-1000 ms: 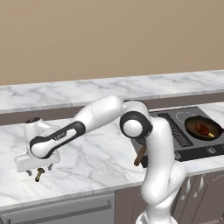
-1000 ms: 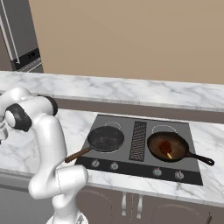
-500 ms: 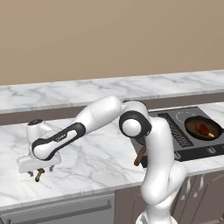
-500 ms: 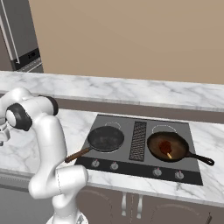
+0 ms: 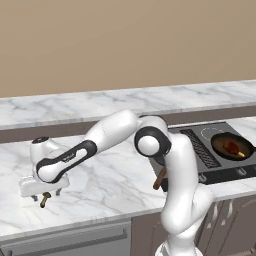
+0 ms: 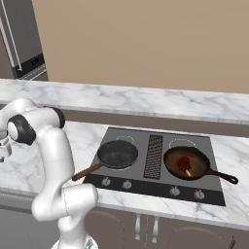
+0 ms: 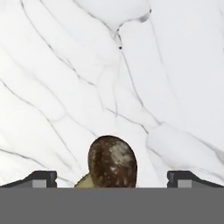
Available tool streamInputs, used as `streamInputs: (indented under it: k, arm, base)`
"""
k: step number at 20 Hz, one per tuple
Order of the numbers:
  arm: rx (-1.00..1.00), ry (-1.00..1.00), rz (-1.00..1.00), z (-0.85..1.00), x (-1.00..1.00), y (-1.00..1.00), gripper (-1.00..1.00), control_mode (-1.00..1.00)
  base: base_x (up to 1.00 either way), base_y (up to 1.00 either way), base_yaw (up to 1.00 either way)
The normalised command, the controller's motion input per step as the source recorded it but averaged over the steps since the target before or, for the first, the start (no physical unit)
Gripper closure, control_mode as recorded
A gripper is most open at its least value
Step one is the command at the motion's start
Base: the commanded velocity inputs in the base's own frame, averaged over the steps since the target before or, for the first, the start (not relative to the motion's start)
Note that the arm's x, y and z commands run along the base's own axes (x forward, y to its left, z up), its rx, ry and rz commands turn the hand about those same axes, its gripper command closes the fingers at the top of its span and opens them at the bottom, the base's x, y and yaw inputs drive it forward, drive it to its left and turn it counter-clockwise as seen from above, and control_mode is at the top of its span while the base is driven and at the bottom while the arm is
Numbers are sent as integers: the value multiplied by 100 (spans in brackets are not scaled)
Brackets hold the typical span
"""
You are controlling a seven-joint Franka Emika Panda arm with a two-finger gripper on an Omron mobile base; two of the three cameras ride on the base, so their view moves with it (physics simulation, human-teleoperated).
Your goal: Place both pans onto different burners. Then place the mushroom and the steak on different pans.
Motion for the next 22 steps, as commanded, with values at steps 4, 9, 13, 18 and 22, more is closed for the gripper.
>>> streamInputs:
  k: [4,9,13,18,22]
  arm:
    - [0,0,0,-12,0,8,-100,-100]
    - [0,0,0,-11,3,2,-100,-100]
    - [0,0,0,-12,2,5,-100,-100]
    - [0,0,0,-14,3,9,-100,-100]
    - [0,0,0,-13,1,11,100,-100]
  base:
    - [0,0,0]
    - [0,0,0]
    - [0,0,0]
    - [0,0,0]
    - [0,0,0]
